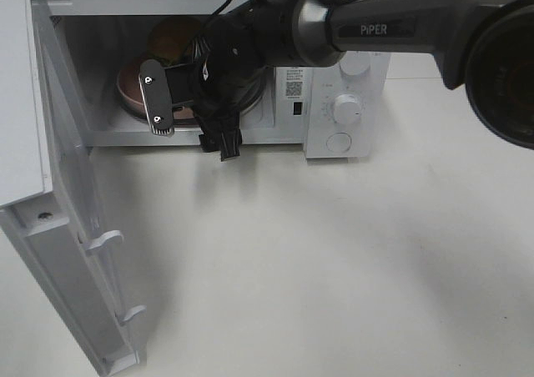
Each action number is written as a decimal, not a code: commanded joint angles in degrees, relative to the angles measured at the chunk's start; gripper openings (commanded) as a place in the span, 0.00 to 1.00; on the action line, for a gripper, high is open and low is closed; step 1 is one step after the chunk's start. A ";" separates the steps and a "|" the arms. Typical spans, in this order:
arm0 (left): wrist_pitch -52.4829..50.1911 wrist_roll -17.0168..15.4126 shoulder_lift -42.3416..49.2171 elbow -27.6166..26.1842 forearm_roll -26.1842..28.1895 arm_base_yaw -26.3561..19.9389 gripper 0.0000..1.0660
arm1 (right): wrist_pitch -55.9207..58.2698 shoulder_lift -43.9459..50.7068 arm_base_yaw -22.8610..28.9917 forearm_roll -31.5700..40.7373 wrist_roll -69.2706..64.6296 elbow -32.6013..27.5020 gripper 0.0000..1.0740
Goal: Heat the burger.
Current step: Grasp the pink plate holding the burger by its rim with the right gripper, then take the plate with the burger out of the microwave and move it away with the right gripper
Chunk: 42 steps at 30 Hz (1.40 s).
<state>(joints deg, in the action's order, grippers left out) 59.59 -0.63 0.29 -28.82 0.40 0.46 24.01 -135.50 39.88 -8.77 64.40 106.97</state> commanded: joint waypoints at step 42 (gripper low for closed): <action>-0.17 0.17 1.26 0.11 0.34 0.00 0.96 | 5.10 -0.97 -1.72 0.00 1.66 5.61 0.00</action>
<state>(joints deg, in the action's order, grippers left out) 59.59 -0.63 0.29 -28.82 0.40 0.46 30.77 -138.14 38.39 -8.31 65.09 112.30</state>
